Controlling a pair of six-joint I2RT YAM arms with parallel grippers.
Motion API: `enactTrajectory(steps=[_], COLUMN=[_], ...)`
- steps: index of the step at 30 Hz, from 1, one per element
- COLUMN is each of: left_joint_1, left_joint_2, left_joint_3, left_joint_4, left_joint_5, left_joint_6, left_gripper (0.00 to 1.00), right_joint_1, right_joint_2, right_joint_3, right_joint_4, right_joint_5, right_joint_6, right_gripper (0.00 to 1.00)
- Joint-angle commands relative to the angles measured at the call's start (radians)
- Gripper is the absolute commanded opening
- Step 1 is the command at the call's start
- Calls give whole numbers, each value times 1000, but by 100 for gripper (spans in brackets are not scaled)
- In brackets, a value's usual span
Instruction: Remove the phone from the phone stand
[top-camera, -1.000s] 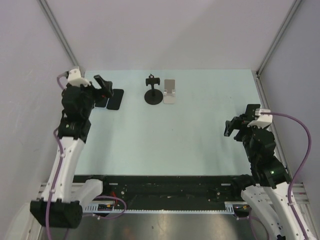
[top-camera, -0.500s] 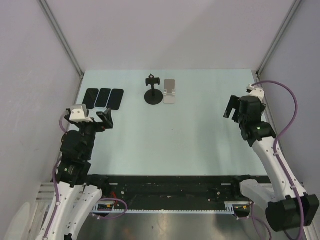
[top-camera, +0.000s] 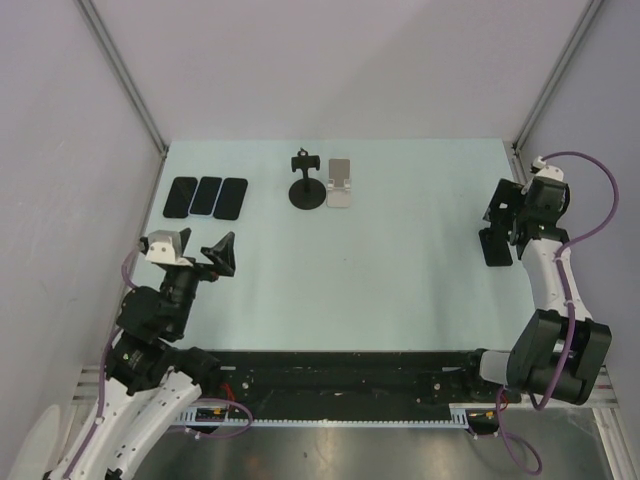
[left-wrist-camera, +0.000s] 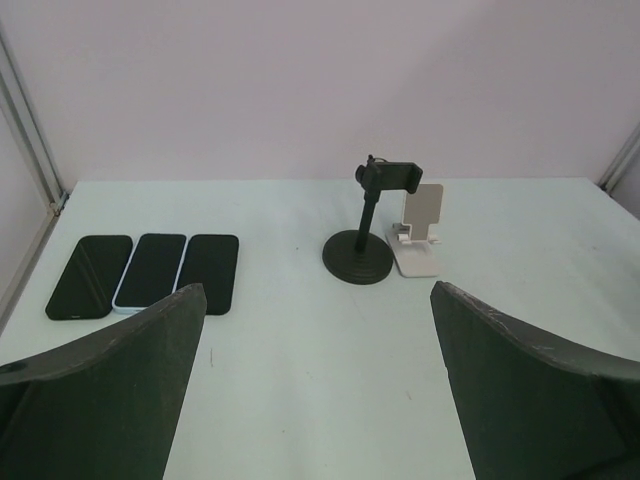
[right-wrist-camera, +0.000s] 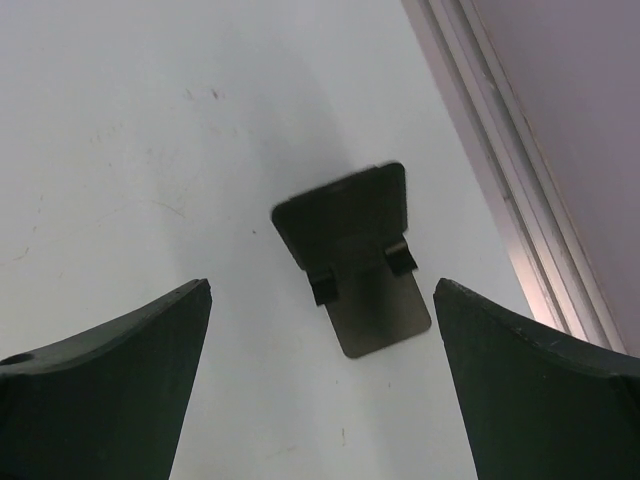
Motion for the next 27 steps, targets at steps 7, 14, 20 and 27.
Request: enactTrajectory(steps=[7, 14, 20, 27], left_joint_1=[-60, -67, -67, -67], left_joint_2=[-65, -69, -68, -58], left_joint_3=[-28, -31, -37, -40], left_joint_4=[55, 60, 63, 69], left_joint_5=[-52, -36, -32, -26], left_joint_6=[47, 50, 50, 51], left_gripper=[100, 100, 100, 100], right_joint_1=[-95, -116, -117, -117], right_joint_2=[79, 134, 224, 290], right_joint_3=[52, 67, 103, 104], right_joint_4=[209, 221, 186, 146], right_joint_5=[-232, -307, -335, -341], right_joint_6=[-265, -305, -333, -325], right_gripper=[100, 100, 100, 100])
